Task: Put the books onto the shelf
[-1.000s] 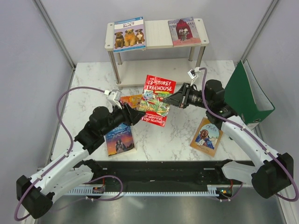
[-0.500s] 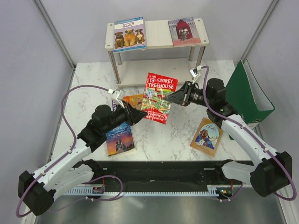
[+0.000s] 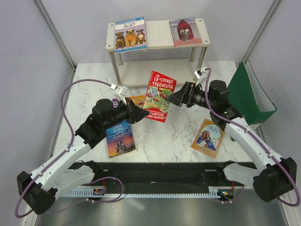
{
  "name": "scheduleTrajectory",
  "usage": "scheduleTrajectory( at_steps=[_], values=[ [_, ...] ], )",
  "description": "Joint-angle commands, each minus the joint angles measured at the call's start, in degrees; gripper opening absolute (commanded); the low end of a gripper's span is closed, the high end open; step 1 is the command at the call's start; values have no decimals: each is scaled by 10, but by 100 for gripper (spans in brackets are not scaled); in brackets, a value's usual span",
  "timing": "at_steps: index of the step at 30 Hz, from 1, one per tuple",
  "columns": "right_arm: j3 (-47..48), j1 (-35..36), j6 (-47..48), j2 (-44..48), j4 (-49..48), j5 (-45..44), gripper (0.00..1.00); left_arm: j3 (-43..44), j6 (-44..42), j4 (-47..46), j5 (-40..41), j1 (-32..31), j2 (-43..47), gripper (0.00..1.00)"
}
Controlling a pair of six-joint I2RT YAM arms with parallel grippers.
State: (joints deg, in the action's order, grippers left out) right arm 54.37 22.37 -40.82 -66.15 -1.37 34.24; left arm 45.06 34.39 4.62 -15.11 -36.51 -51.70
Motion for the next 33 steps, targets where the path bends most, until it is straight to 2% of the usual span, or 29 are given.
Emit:
scheduleTrajectory(
  at_steps=[1, 4, 5, 9, 10, 15, 18, 19, 22, 23, 26, 33],
  values=[
    [-14, 0, 53, 51, 43, -51, 93, 131, -38, 54, 24, 0, -19, 2],
    [-49, 0, 66, 70, 58, -57, 93, 236, -62, 108, 24, 8, -63, 2],
    [-58, 0, 71, 73, 65, -61, 93, 295, -72, 125, 10, 12, -79, 2],
    [-108, 1, 76, 89, 78, -76, 93, 441, -63, 180, -47, 60, -171, 2],
    [-131, 1, 73, 91, 67, -80, 93, 492, -40, 188, -66, 95, -186, 2],
    [-202, 3, 47, 99, 24, -91, 93, 641, 52, 213, -230, 245, -301, 2],
    [-243, 5, 37, 95, -4, -93, 93, 736, 109, 216, -302, 296, -385, 2],
    [-262, 5, 35, 94, -15, -92, 94, 787, 136, 216, -322, 306, -432, 2],
    [-296, 7, 26, 95, -32, -91, 93, 876, 201, 210, -382, 334, -499, 2],
    [-303, 7, 25, 99, -36, -91, 93, 891, 214, 208, -396, 338, -533, 2],
    [-324, 7, 22, 104, -43, -94, 94, 896, 252, 172, -393, 350, -555, 2],
    [-334, 7, 21, 92, -55, -88, 94, 792, 284, 88, -344, 355, -529, 2]
  ],
)
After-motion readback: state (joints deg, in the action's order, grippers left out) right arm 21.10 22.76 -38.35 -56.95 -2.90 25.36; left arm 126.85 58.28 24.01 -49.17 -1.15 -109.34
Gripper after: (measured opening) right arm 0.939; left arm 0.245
